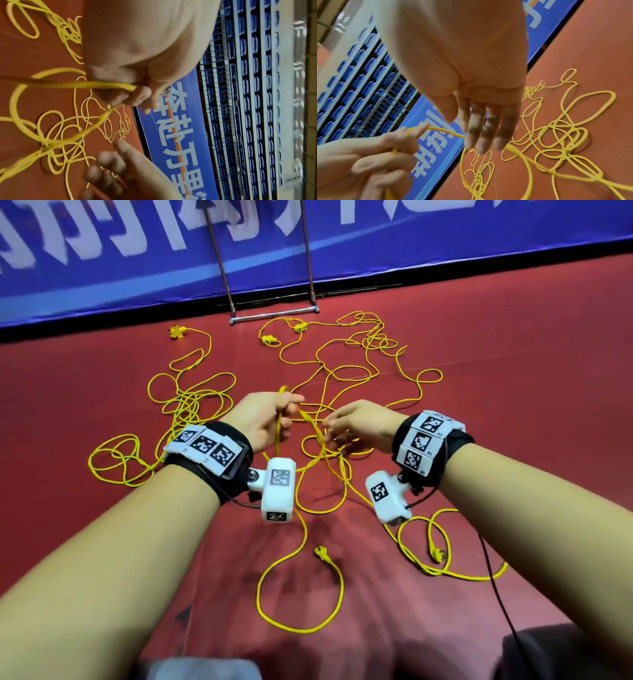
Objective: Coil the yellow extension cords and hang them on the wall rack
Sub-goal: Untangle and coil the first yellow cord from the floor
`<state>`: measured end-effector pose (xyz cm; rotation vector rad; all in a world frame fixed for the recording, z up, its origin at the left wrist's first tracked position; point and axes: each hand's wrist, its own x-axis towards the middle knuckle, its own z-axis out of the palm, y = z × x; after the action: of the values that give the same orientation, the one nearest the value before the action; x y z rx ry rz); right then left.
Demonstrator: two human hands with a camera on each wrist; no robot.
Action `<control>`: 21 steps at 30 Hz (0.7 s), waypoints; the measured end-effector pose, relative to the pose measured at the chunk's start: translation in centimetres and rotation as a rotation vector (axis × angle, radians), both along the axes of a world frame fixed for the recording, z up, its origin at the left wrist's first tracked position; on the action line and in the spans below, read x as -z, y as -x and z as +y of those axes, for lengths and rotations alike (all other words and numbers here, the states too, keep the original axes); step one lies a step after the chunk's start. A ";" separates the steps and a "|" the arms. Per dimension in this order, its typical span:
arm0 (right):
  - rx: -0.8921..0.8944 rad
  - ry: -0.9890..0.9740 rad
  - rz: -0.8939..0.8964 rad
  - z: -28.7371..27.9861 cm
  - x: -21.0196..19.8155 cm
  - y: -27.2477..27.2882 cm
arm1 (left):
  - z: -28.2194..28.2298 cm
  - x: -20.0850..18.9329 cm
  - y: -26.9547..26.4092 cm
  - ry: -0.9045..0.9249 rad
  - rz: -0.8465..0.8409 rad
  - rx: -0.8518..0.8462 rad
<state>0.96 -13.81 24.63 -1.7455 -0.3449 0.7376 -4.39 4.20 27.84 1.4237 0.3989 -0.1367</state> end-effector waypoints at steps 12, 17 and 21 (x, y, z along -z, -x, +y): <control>0.275 -0.301 0.403 -1.1 -2.1 -1.0 | -3.7 0.2 2.0 -0.435 -0.033 0.648; 0.186 -0.302 0.197 -1.3 -2.0 -1.3 | -2.6 0.3 1.6 -0.348 0.065 0.363; 0.097 -0.273 0.124 -1.1 -1.7 -1.0 | -1.0 0.6 0.7 -0.126 0.073 -0.062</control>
<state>2.00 -14.88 26.34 -1.4422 -0.2609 0.6908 -5.09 3.21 27.28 1.5317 0.5188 -0.1150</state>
